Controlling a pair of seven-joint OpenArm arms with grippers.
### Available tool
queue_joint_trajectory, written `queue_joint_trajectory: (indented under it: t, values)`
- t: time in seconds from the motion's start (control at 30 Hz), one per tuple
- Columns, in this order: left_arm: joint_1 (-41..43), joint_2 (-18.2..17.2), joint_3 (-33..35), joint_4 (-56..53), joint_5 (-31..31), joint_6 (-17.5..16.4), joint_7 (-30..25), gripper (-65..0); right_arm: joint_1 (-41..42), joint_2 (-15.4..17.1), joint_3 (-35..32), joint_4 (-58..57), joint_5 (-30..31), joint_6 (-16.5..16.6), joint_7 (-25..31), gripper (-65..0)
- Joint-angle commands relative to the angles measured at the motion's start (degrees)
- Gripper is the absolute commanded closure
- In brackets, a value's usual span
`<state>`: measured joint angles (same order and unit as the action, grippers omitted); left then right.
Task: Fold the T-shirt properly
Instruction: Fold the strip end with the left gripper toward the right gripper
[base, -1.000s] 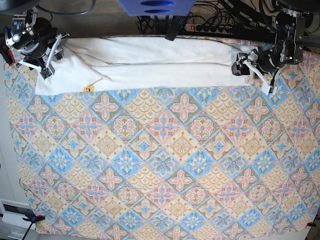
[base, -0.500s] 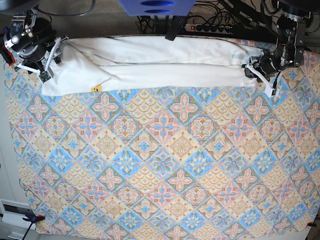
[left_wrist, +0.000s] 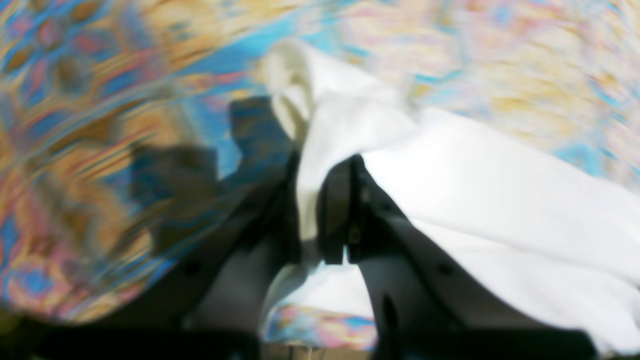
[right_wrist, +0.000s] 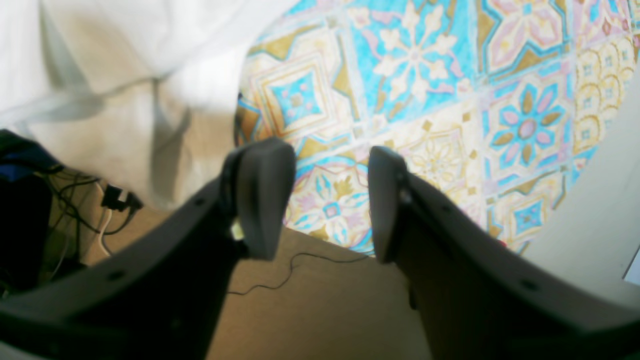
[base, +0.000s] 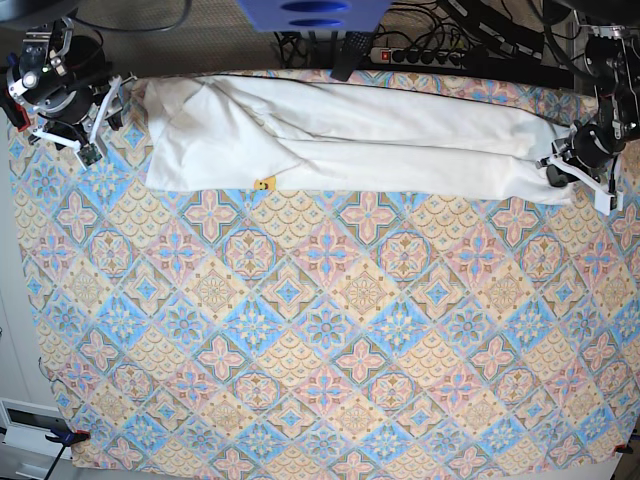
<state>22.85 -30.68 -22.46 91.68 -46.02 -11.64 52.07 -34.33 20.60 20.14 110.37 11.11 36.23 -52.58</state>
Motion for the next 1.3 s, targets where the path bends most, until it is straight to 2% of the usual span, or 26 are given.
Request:
queue_joint_trajectory:
  t: [0.0,0.13,0.27,0.53,0.63,0.77,1.0,1.1,1.2,1.27]
  values:
    - [1.19,-0.75,-0.36,4.10,-0.44,-0.10,-0.07,0.0,0.00,0.81,0.65,1.06,0.36,0.04,0.66,-26.8]
    - [2.86,5.58,-0.18,14.30,-0.27,0.08,3.53,0.0,0.61,0.81,0.65,1.06,0.36,0.04,0.66,-26.8]
    - [2.51,11.56,1.40,17.55,-0.53,0.08,8.89,0.0,0.61,0.81,0.65,1.06,0.36,0.12,0.66,-26.8]
    - [0.40,17.45,10.90,17.99,-0.27,0.25,8.80,0.0,0.61,0.81,0.65,1.06,0.36,0.12,0.66,-26.8]
    - [-0.74,17.45,14.59,17.99,-0.27,0.25,8.63,-0.1,0.61,0.81,0.65,1.06,0.36,0.12,0.66,-26.8]
    - [-3.20,19.64,18.19,16.58,-0.09,0.34,8.80,-0.1,0.61,0.81,0.65,1.06,0.36,0.12,0.66,-26.8]
    - [-4.61,21.40,23.47,15.88,5.27,0.34,9.16,-0.8,0.61,0.81,0.65,1.06,0.36,0.12,0.66,-27.0]
    - [-4.26,20.70,25.40,16.23,3.87,0.08,9.24,-7.7,0.61,0.81,0.65,0.97,0.36,0.12,0.66,-27.1]
    - [-3.03,17.62,26.11,17.46,0.96,0.17,9.24,-18.6,0.61,0.81,0.39,0.97,0.45,0.21,0.31,-27.2]
    - [-2.59,14.63,26.11,19.05,-1.76,0.17,9.24,-24.7,0.61,0.81,0.30,0.97,0.45,1.88,0.14,-27.2]
